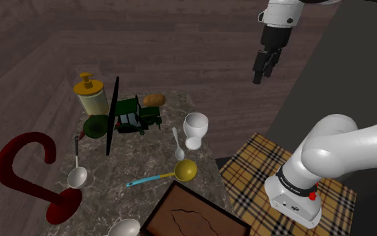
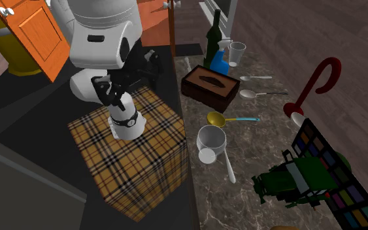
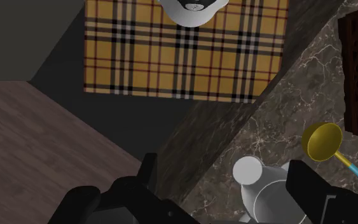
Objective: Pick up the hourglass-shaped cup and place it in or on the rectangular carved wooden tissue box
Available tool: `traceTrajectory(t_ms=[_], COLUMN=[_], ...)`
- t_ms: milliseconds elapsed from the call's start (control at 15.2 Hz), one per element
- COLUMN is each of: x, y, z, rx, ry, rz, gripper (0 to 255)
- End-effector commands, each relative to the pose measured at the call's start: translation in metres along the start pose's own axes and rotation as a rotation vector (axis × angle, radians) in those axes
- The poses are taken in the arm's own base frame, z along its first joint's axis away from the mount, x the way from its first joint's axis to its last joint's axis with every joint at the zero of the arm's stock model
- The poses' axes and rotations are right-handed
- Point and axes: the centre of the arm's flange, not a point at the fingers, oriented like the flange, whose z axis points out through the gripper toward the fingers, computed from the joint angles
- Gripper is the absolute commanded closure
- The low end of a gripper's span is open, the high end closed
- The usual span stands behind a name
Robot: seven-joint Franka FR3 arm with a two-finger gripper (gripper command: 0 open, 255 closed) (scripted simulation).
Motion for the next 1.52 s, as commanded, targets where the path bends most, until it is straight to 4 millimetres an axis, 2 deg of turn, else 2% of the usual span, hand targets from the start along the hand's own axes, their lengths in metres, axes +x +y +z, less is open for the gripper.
traceTrajectory(t_ms=[0, 1452], x=[0.0, 0.147], y=[0.0, -0.17], z=[0.0, 0.164], rx=[0.0, 0.072], ry=[0.0, 0.062], rz=[0.0, 0.06], gripper=[0, 0])
